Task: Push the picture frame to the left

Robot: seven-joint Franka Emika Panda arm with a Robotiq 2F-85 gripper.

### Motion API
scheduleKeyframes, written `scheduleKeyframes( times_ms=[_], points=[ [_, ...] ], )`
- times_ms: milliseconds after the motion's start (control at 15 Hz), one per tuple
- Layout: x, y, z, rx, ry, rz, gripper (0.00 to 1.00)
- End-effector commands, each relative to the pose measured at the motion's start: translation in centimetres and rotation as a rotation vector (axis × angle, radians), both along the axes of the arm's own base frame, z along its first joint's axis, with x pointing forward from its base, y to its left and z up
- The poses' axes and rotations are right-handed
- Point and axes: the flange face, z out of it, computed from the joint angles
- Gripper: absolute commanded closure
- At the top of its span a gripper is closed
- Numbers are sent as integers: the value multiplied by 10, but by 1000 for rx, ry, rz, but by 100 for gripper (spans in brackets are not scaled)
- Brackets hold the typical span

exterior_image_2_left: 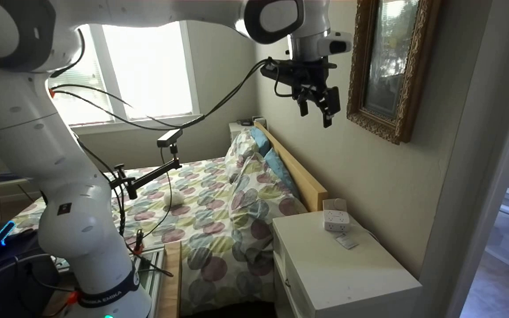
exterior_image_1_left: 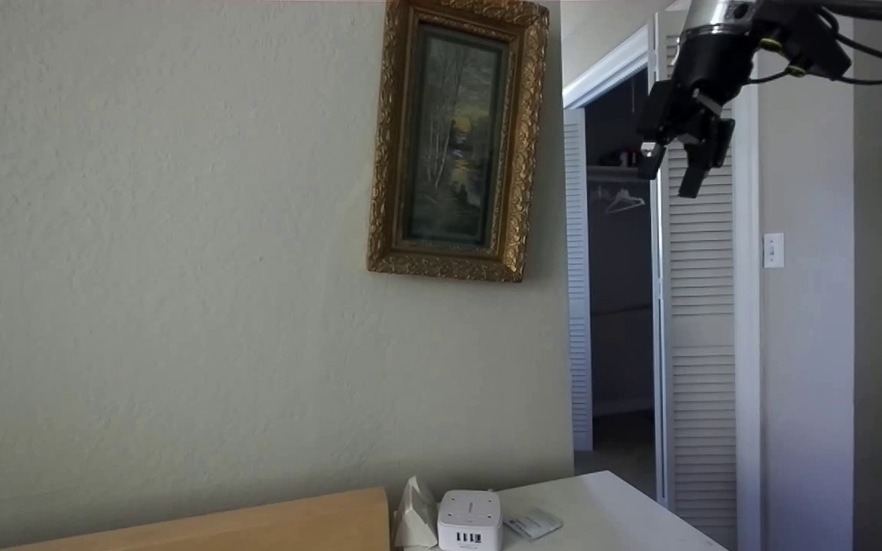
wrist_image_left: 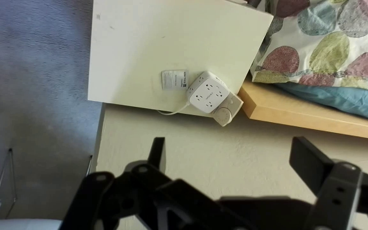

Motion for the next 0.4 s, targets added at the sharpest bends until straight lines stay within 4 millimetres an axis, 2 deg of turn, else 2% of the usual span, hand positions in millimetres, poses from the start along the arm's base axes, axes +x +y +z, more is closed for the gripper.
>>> scheduleKeyframes(
  times_ms=[0, 333],
  points=[
    [-3, -2, 2, 2, 5, -2, 0],
    [-1, -1, -7, -1, 25, 0, 0]
  ],
)
